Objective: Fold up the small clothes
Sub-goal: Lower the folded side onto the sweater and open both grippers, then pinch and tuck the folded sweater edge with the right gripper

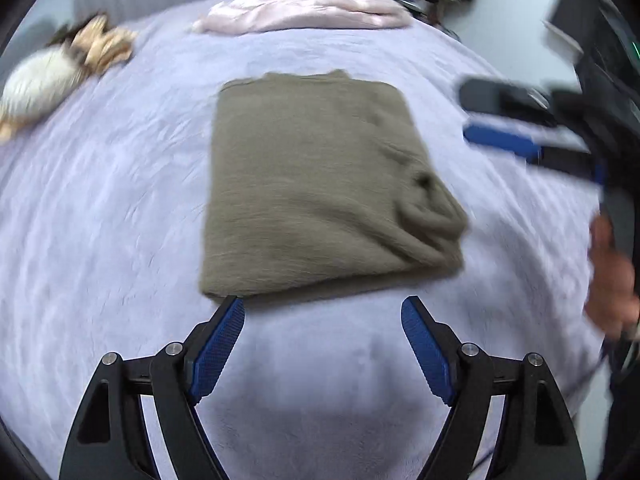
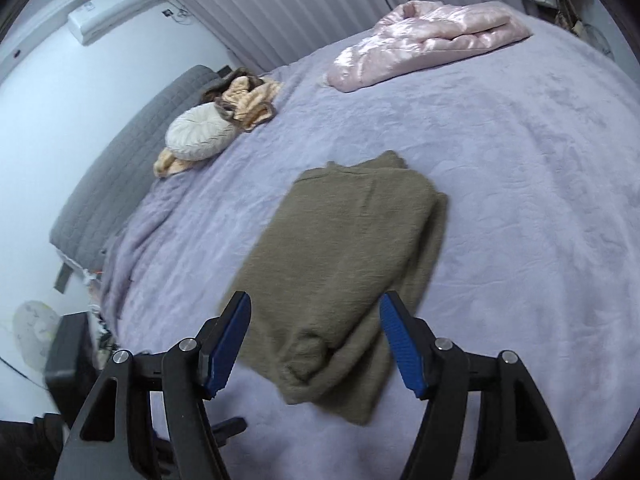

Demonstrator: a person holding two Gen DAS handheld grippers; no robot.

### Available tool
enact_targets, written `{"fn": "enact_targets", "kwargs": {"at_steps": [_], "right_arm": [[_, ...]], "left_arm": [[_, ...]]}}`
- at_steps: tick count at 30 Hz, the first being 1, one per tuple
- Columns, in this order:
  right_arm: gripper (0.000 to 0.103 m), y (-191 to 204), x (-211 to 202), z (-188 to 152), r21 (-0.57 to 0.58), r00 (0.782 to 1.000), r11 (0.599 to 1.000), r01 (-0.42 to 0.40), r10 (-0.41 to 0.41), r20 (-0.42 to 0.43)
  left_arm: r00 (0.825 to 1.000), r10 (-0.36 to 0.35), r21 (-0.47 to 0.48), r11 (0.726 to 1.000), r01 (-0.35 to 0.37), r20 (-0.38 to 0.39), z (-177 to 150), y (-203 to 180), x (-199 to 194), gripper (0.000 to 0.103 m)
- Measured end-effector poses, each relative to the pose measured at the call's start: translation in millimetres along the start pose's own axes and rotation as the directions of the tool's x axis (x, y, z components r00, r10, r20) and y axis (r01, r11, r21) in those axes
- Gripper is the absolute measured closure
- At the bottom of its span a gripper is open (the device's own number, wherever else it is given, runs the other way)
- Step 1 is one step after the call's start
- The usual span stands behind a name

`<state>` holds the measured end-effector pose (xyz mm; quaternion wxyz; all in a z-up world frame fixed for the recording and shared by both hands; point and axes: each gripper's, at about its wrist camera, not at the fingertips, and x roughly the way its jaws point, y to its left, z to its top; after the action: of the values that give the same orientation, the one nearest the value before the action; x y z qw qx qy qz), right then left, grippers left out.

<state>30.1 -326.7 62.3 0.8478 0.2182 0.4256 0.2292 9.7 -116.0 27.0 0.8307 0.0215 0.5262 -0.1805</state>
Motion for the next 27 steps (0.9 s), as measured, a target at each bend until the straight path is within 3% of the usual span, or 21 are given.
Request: {"fn": "enact_targets", "kwargs": {"at_steps": [2, 4, 6, 7, 8, 10, 13, 15, 20, 25, 27], "right_arm": [[0.032, 4, 24, -4, 0.069, 0.986, 0.986, -0.151, 0.155, -0.054], [0.032, 2, 48, -12, 0.122, 0.979, 0.979, -0.165, 0.178, -0.1], [0.032, -16, 65, -19, 0.169, 0.986, 0.982, -0.08, 0.103, -0.134], [0.038, -29, 70, -22, 0.207, 0.989, 0.978, -0.024, 0.053, -0.137], [0.048, -39, 68, -25, 0.244, 0.991, 0.97, 0.005, 0.027, -0.129], [0.05, -44, 58, -27, 0.271, 0.995, 0.963, 0.009, 0.019, -0.102], [0.045, -22, 35, -31, 0.193, 0.997, 0.979, 0.061, -0.049, -0.066], [0.044, -4, 29, -38, 0.131, 0.997, 0.99, 0.058, -0.051, -0.06], [0.044, 12, 52, -53, 0.03, 0.977, 0.986, 0.163, -0.157, -0.141], [0.044, 17, 65, -56, -0.035, 0.966, 0.977, 0.213, -0.215, -0.144], [0.044, 17, 68, -56, -0.039, 0.965, 0.976, 0.215, -0.219, -0.143]], "left_arm": [[1.0, -0.004, -0.061, 0.998, 0.005, 0.018, 6, 18, 0, 0.022], [0.999, 0.032, -0.071, 0.997, -0.03, 0.031, 8, 30, 0, 0.022], [0.998, 0.052, -0.079, 0.996, -0.051, 0.017, 8, 43, 4, 0.022], [0.999, 0.051, -0.096, 0.994, -0.05, 0.008, 5, 52, 5, 0.022], [0.999, 0.036, -0.109, 0.993, -0.036, 0.006, 1, 61, 5, 0.022], [1.0, 0.018, -0.11, 0.994, -0.017, 0.011, -13, 78, 4, 0.022], [1.0, 0.028, -0.082, 0.996, -0.028, -0.006, -23, 89, 10, 0.022], [1.0, 0.02, -0.071, 0.997, -0.022, -0.022, -29, 90, 16, 0.022], [0.999, 0.035, -0.055, 0.998, -0.036, -0.02, -25, 86, 35, 0.022], [0.999, 0.027, -0.074, 0.997, -0.025, 0.022, -13, 84, 38, 0.022], [0.998, 0.062, -0.067, 0.996, -0.062, 0.007, -8, 81, 46, 0.022]]}}
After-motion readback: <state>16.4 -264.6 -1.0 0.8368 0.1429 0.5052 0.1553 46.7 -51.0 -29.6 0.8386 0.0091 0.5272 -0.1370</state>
